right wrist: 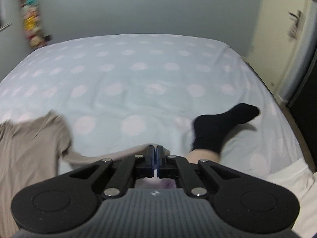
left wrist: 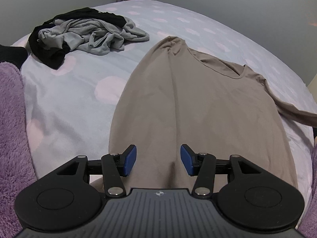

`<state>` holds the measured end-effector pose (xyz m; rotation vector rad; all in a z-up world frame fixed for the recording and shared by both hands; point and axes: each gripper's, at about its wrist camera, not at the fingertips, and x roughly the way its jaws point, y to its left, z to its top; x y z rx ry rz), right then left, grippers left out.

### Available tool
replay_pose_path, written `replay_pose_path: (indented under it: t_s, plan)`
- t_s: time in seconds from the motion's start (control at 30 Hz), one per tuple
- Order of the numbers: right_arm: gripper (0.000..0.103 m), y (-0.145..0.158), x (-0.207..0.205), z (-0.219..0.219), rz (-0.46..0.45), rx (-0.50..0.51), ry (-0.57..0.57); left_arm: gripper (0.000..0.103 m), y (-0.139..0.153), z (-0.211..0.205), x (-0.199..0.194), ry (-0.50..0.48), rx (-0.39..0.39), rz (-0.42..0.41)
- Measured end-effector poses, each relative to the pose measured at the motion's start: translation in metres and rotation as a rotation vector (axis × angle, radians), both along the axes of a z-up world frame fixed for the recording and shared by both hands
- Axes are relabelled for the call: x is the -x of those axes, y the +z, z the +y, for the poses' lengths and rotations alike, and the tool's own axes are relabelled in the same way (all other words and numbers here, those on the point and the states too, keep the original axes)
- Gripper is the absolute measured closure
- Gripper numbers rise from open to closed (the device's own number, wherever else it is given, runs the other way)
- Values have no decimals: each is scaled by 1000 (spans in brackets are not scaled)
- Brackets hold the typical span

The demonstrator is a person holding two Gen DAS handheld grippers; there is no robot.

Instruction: Fold clothes

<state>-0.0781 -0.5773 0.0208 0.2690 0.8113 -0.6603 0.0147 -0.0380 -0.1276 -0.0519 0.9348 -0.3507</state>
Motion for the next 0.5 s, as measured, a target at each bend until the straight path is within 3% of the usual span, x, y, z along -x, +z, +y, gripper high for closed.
replay_pose_path:
  t_s: [0.3,0.5]
  plan:
    - [103,-19,-8,-93,108,4,-162,56,-11,-11,-10,18,-52,27]
    - [102,-53,-1,-122,93,-72,-165,56,-16,-22,-15,5,-89,34]
